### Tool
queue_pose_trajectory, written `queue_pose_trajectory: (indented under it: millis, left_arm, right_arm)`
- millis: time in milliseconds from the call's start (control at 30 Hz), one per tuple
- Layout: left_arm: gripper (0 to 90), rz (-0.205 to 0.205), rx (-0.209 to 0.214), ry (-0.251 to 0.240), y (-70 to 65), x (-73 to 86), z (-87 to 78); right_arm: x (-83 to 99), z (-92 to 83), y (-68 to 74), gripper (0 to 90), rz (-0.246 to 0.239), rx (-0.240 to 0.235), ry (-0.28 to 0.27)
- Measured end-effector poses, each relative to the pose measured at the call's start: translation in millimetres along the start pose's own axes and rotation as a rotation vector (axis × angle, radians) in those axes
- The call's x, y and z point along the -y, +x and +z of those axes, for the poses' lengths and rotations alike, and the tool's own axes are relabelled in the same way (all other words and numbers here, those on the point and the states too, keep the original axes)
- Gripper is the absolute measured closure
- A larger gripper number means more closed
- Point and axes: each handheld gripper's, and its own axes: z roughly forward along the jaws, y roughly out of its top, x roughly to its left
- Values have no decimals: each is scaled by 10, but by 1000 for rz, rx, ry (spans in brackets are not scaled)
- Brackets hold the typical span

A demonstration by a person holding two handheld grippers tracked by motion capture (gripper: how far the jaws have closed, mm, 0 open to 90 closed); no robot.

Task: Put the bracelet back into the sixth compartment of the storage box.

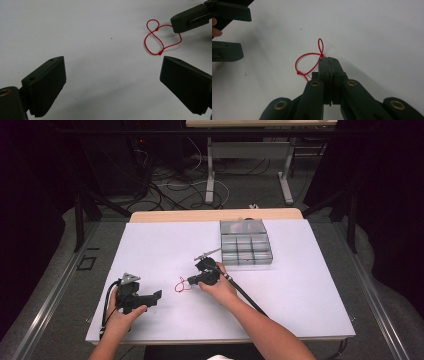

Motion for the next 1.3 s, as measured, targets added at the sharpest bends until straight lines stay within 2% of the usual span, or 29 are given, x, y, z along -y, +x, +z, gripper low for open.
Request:
queue_pose_trajectory:
  millis: [33,67,133,167,200,267,300,333,367,400,500,533,567,600,667,700,733,767,900,967,1033,1133,1200,1233,1267,1300]
  left_arm:
    - [67,0,0,0,0,0,0]
    - [67,1,0,0,0,0,0]
    - [67,0,-1,0,-1,0,1]
    - [67,-1,-1,1,0,0,2]
    - [67,0,-2,2,0,0,1]
    - [67,1,-1,4,0,-1,1]
    - [67,1,-1,4,0,-1,1]
    - [67,1,-2,4,-1,-1,2]
    - [67,2,-2,4,-1,-1,2]
    - [67,3,-2,5,-1,0,2]
    - [67,5,-2,7,0,-1,1]
    - [67,1,-2,4,-2,0,3]
    - [67,1,-2,4,-2,0,3]
    - [67,2,-2,4,-2,0,2]
    - [67,2,-2,4,-2,0,2]
    - [67,5,-2,7,1,0,1]
    - [67,5,-2,7,0,0,2]
    - [67,5,-2,7,0,0,3]
    - [67,4,0,5,-1,0,6]
    - [67,3,0,5,-2,0,6]
    - [67,3,2,5,-3,1,9]
    - [67,2,2,4,-3,1,11]
    - [67,2,2,4,-4,1,11]
    - [67,2,1,4,-4,1,11]
    - [67,2,1,4,-4,2,11]
    - [67,2,1,4,-4,2,12]
  right_arm:
    - [-4,-9,1,900,1,-5,-3]
    - [1,6,2,900,2,-9,-43]
    - [-18,-33,0,900,-16,-4,-19]
    - [-16,-34,10,900,-4,-5,-40]
    - [-25,-57,8,900,-11,-4,-26]
    - [-34,-81,2,900,-12,-1,-31]
    - [-28,-74,8,900,3,-3,-60]
    - [-35,-88,-4,900,-12,-1,-55]
    - [-34,-97,-1,900,0,-1,-60]
    - [-43,-123,-1,900,-2,9,-33]
    - [-51,-147,-8,900,-5,6,-43]
    - [-46,-131,-8,900,1,0,-78]
    - [-56,-162,-11,900,-2,7,-41]
    - [-59,-171,-14,900,-3,9,-41]
    - [-66,-180,-31,900,-19,10,-47]
    - [-64,-188,-20,900,3,12,-53]
    - [-61,-176,-24,900,6,8,-85]
    - [-66,-188,-38,900,1,12,-90]
    - [-82,-236,-54,900,4,21,-57]
    - [-79,-235,-74,900,9,22,-102]
    - [-82,-252,-73,900,18,27,-88]
    - [-82,-268,-94,900,22,25,-102]
    - [-90,-306,-107,900,20,40,-68]
    - [-82,-289,-117,900,21,32,-108]
    - [-81,-300,-118,900,30,34,-107]
    - [-85,-312,-136,900,14,36,-106]
